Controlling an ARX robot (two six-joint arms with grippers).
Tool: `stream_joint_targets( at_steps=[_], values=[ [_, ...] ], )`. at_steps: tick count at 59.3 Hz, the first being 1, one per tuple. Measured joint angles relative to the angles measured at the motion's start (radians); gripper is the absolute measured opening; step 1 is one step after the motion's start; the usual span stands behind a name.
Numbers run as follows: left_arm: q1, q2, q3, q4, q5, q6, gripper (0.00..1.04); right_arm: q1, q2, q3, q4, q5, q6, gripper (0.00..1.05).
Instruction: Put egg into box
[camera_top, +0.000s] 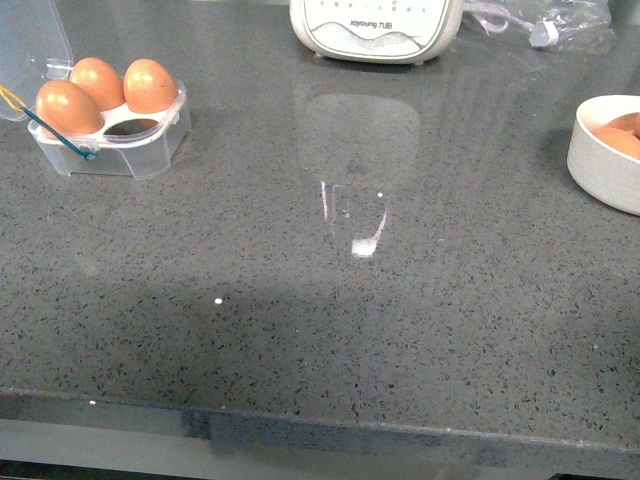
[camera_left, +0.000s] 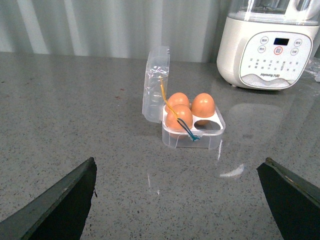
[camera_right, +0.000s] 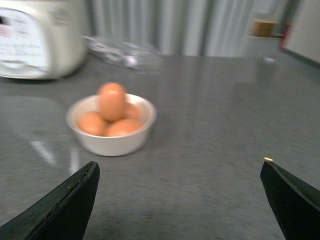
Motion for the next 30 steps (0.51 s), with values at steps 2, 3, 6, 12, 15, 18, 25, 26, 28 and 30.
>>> stream_joint_targets(
  at_steps=[2,3,6,12,15,18,25,26,28,30],
  values=[
    [0.0,0.0,0.0,0.0,-0.002,0.0,0.98,0.045,0.03,0.007,0.013,0.102,-0.019,0.97],
    [0.0,0.0,0.0,0.0,-0.001,0.0,0.98,0.068,0.048,0.011,0.024,0.154,-0.027,0.97],
    [0.0,0.0,0.0,0.0,0.0,0.0,0.98,0.104,0.081,0.022,0.048,0.219,-0.046,0.97],
    [0.0,0.0,0.0,-0.001,0.0,0.0,0.98,0.127,0.148,0.063,0.121,0.228,-0.072,0.97],
    [0.0,-0.001,0.0,-0.001,0.0,0.0,0.98,0.122,0.195,0.095,0.179,0.2,-0.088,0.97],
    [0.0,-0.001,0.0,-0.001,0.0,0.0,0.98,0.093,0.28,0.138,0.269,0.131,-0.102,0.97],
    [0.0,-0.001,0.0,-0.001,0.0,0.0,0.98,0.002,0.472,0.208,0.419,0.005,-0.098,0.97],
    [0.0,-0.001,0.0,-0.001,0.0,0.0,0.98,-0.015,0.509,0.222,0.441,-0.015,-0.098,0.97],
    [0.0,-0.001,0.0,-0.001,0.0,0.0,0.98,-0.039,0.565,0.245,0.477,-0.037,-0.097,0.97],
    [0.0,-0.001,0.0,-0.001,0.0,0.0,0.98,-0.061,0.624,0.269,0.51,-0.062,-0.095,0.97]
  ],
)
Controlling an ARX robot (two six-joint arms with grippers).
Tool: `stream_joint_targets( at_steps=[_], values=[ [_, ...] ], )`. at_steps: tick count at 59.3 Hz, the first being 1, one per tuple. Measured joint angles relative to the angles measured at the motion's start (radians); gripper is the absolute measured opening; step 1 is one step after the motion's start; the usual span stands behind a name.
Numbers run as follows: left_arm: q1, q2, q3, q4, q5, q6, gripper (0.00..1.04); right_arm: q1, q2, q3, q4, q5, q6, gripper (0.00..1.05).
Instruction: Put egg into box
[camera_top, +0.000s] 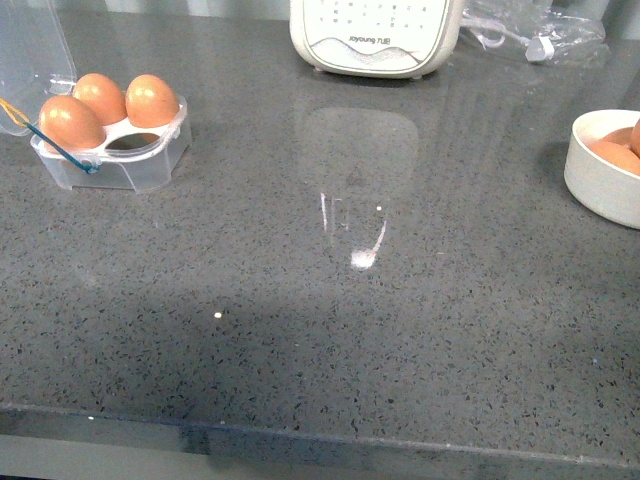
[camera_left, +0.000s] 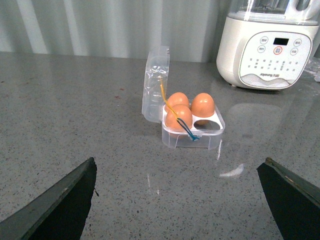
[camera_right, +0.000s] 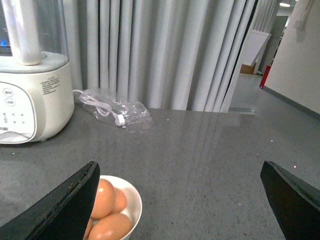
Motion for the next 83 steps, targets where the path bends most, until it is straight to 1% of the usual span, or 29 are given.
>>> stream_joint_targets(
  at_steps=[3,5,12,17,24,34,42,46,62,83],
  values=[
    [0.0,0.0,0.0,0.0,0.0,0.0,0.98,-0.041,0.119,0.054,0.045,-0.045,0.008,0.97],
    [0.0,0.0,0.0,0.0,0.0,0.0,0.98,-0.065,0.197,0.099,0.039,-0.069,0.022,0.97],
    [0.0,0.0,0.0,0.0,0.0,0.0,0.98,-0.103,0.385,0.218,0.02,-0.132,0.047,0.97],
    [0.0,0.0,0.0,0.0,0.0,0.0,0.98,-0.118,0.493,0.3,-0.016,-0.185,0.064,0.97],
    [0.0,0.0,0.0,0.0,0.0,0.0,0.98,-0.125,0.605,0.396,-0.092,-0.235,0.082,0.97],
    [0.0,0.0,0.0,0.0,0.0,0.0,0.98,-0.121,0.703,0.491,-0.206,-0.289,0.115,0.97],
    [0.0,0.0,0.0,0.0,0.0,0.0,0.98,-0.113,0.744,0.519,-0.257,-0.317,0.131,0.97],
    [0.0,0.0,0.0,0.0,0.0,0.0,0.98,-0.111,0.766,0.527,-0.284,-0.357,0.146,0.97],
    [0.0,0.0,0.0,0.0,0.0,0.0,0.98,-0.111,0.818,0.532,-0.292,-0.46,0.168,0.97],
    [0.0,0.0,0.0,0.0,0.0,0.0,0.98,-0.107,0.834,0.506,-0.291,-0.474,0.149,0.97]
  ],
)
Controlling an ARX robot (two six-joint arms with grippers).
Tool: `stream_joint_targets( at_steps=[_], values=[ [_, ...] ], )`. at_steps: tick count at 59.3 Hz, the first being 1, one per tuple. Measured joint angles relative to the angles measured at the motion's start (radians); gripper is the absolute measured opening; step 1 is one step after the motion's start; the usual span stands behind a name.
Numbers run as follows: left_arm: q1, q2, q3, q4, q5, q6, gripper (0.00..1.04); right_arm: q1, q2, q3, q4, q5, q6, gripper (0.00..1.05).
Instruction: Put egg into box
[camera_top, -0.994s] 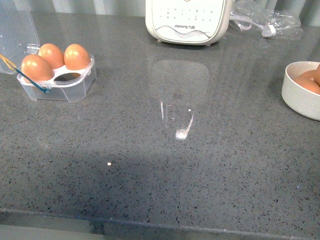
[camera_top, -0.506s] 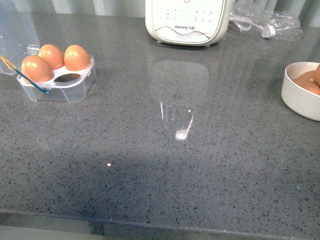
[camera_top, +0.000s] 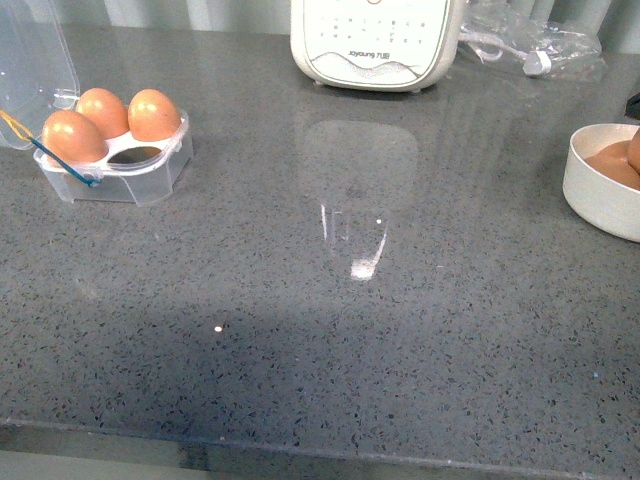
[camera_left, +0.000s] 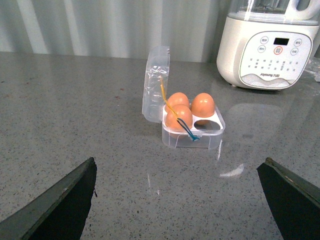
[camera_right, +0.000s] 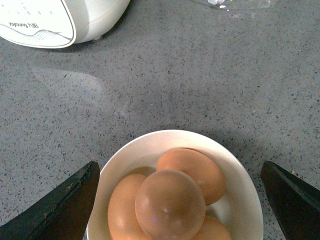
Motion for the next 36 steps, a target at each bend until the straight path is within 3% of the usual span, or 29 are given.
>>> stream_joint_targets(
  at_steps=[26,36],
  values=[
    [0.0,0.0,0.0,0.0,0.0,0.0,0.98,-0.001,0.01,-0.029,0.006,-0.006,-0.016,0.97],
    [0.0,0.0,0.0,0.0,0.0,0.0,0.98,-0.001,0.01,-0.029,0.008,-0.005,-0.021,0.77]
  ],
)
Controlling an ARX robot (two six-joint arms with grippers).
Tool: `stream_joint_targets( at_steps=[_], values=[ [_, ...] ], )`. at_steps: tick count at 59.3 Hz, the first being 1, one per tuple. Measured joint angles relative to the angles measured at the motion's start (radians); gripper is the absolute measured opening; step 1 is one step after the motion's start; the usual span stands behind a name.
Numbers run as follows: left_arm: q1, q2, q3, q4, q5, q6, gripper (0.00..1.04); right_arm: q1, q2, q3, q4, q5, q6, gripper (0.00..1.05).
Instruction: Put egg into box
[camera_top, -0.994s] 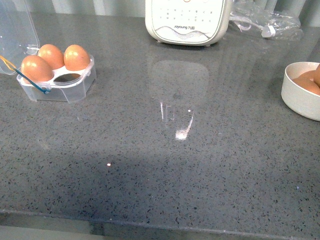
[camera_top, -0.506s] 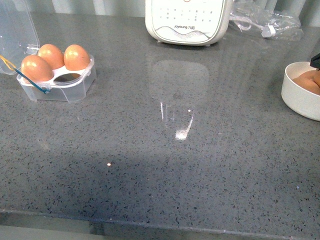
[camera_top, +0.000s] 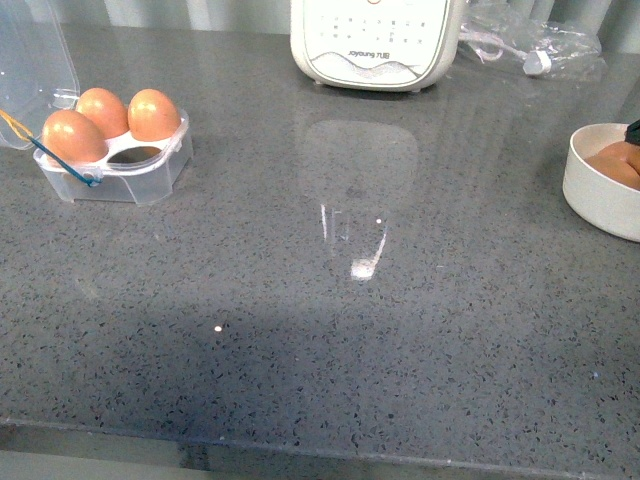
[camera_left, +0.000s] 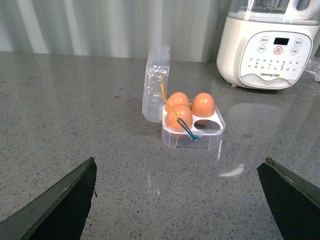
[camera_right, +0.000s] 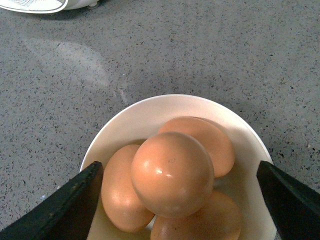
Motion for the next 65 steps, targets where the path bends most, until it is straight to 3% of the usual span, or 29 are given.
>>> stream_joint_targets(
  at_steps=[16,45,56,65],
  values=[
    [0.0,0.0,0.0,0.0,0.0,0.0,0.98,0.0,0.0,-0.004,0.01,-0.008,-0.005,0.41],
    [0.0,0.0,0.0,0.0,0.0,0.0,0.98,0.025,-0.052,-0.005,0.001,-0.009,-0.005,0.39],
    [0.0,0.0,0.0,0.0,0.0,0.0,0.98,0.103,-0.119,0.046,-0.016,-0.006,-0.005,0.39],
    [0.0,0.0,0.0,0.0,0.0,0.0,0.98,0.232,-0.065,0.168,-0.011,-0.01,0.005,0.39]
  ],
)
